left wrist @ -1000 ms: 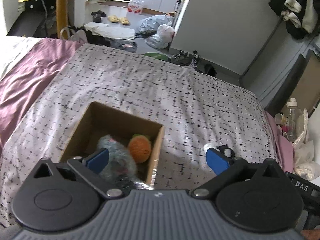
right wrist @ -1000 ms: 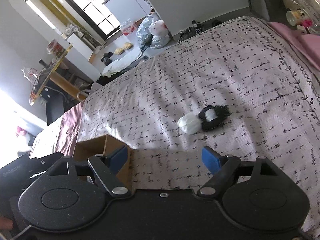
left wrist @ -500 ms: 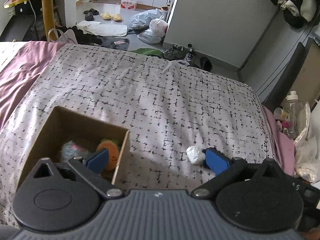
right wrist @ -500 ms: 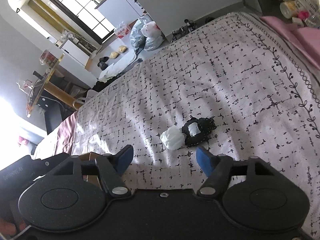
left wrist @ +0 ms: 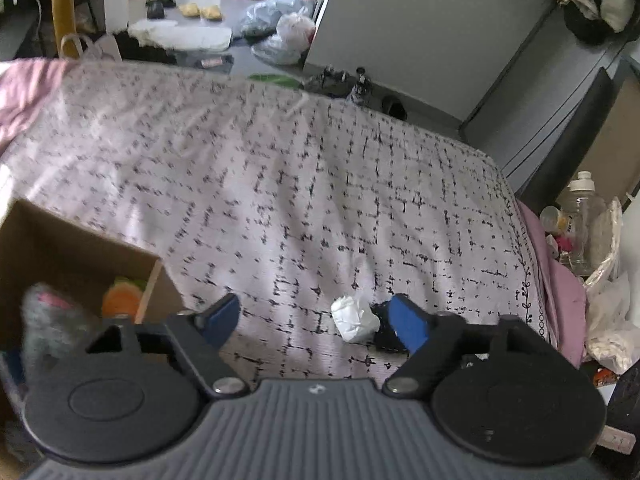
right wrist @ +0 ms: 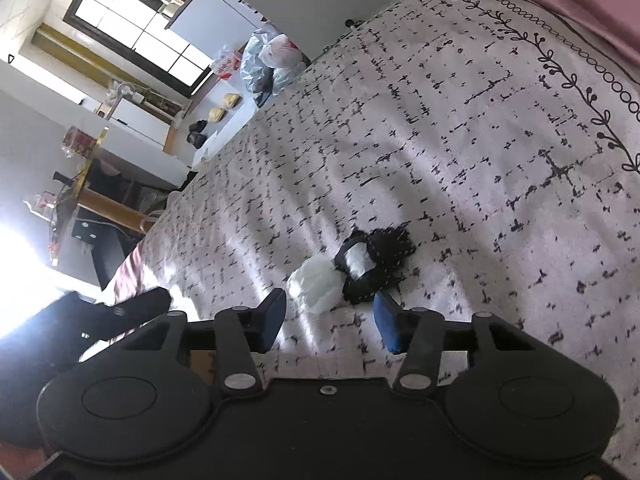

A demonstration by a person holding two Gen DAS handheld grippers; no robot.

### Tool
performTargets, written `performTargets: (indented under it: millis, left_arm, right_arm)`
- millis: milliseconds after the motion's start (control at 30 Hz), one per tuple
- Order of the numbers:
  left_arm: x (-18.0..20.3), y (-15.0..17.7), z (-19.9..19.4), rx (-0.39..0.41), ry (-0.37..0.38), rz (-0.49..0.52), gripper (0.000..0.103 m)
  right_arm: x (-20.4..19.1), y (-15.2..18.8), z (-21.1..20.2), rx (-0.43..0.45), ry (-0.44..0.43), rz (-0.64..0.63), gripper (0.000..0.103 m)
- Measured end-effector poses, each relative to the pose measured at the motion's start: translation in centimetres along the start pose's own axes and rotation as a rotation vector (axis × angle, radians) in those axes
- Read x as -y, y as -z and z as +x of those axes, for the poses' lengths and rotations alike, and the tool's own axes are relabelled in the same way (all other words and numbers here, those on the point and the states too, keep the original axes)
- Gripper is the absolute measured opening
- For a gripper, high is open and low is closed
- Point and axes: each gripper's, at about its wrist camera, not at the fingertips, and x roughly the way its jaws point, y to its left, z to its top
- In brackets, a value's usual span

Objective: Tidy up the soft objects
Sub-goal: 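Grasp the white crumpled plastic with the left tool while the right tool grasps the black fuzzy item, then carry both items to the box and open the left tool over it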

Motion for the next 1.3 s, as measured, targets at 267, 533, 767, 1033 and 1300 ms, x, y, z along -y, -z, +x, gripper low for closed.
performTargets:
  millis: [267,533,767,1033,1300]
  left_arm:
    - [0.6,0.0,5.0,-0.084,0.033,-0.043,0.054]
    - [1.7,0.3,8.8,-0.157,0.053,-0.063,0.051]
    - [2.6,0.4,12.3,-0.238,0.044,-0.08,0.051]
    - [2.6,-0.1,11.2,-0.198,0.029,-0.076,0.04]
    - [1.8,-0.5,7.9,-0.159,0.035,-0.077,0.04]
  right_arm:
    - [1.3,-0.6,3.1,-0.05,0.004,0.029,0.049]
    - [2.2,-0.8,5.0,-0.072,0.039,0.037,0.046]
    - [2.2,-0.6,5.7,-0.076,0.054,0.008,0.044]
    - [2.2,-0.7,6.2,-0.053,0.059,-0.015,0.043]
    - [1.3,0.0,5.5,-0.041,0.116,-0.098,0.019]
